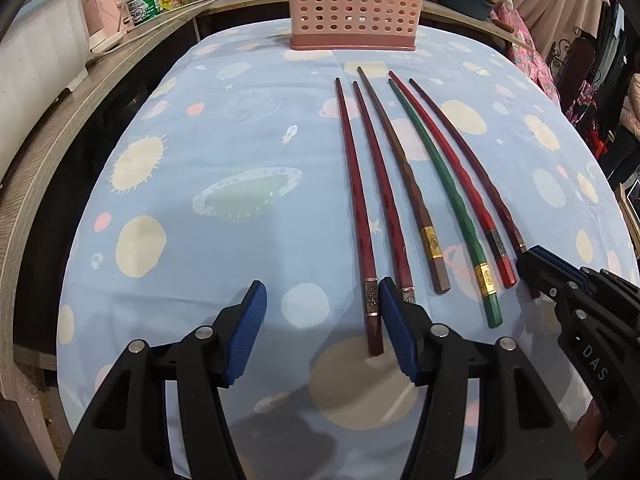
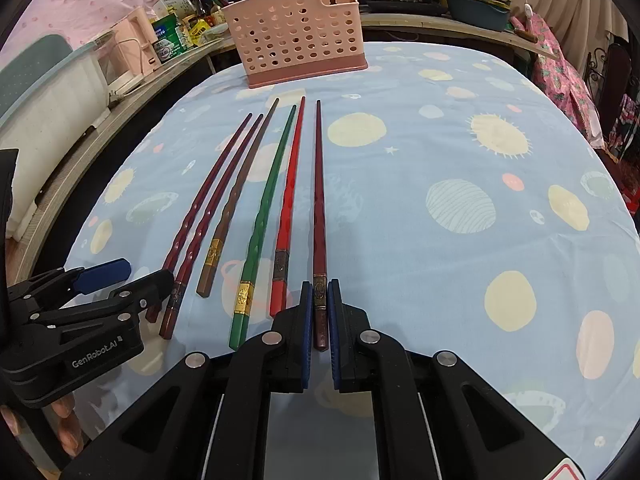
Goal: Organize utensils
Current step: 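Grasp a red chopstick with the right gripper while the left gripper grasps a dark-red chopstick, then lift the dark-red chopstick with the left gripper while the right gripper carries its chopstick to the basket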
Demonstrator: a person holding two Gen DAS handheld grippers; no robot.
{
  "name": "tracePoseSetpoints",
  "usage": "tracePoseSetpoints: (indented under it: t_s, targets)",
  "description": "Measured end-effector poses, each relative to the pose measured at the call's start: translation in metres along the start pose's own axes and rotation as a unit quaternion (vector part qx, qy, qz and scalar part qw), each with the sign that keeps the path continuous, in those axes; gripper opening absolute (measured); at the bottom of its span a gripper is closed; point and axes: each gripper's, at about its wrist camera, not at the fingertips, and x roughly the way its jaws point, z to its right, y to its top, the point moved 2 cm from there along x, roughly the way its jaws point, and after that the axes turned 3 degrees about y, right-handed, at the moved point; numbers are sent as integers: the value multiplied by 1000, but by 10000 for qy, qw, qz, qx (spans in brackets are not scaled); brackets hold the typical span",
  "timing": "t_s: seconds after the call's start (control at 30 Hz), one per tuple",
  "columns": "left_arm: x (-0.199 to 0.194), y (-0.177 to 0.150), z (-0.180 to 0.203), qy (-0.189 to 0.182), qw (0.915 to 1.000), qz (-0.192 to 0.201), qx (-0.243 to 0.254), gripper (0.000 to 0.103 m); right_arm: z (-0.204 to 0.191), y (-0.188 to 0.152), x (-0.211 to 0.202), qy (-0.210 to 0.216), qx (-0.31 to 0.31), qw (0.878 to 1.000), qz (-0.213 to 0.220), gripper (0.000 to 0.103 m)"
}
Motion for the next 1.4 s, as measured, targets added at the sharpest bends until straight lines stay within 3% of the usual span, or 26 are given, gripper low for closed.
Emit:
tracePoseSetpoints:
  t_s: [0.17, 0.33, 0.4, 0.77, 1.1, 1.4]
  targets:
    - [-1, 0, -2, 36, 10000, 14, -39, 49, 0, 0, 0, 2, 3, 10000, 3, 7]
    - [-2, 2, -9, -11, 9999, -15, -126, 15, -1, 0, 0, 10, 17, 10000, -2, 7]
    - [-2, 4, -13, -56, 9998, -56, -194, 10, -1, 1, -1, 18, 26, 10000, -13, 7]
    - [-10, 12, -25, -42, 9993, -5, -359, 8, 1, 13, -14, 41, 58, 9998, 198, 7]
    - [-39, 35, -33, -134, 9982, 232, -545, 8, -1, 47, -49, 106, 91, 9973, 720, 7]
    - [-82, 87, -49, -239, 9931, 852, -769, 7, 6, 98, -82, 261, 296, 9910, 1282, 7]
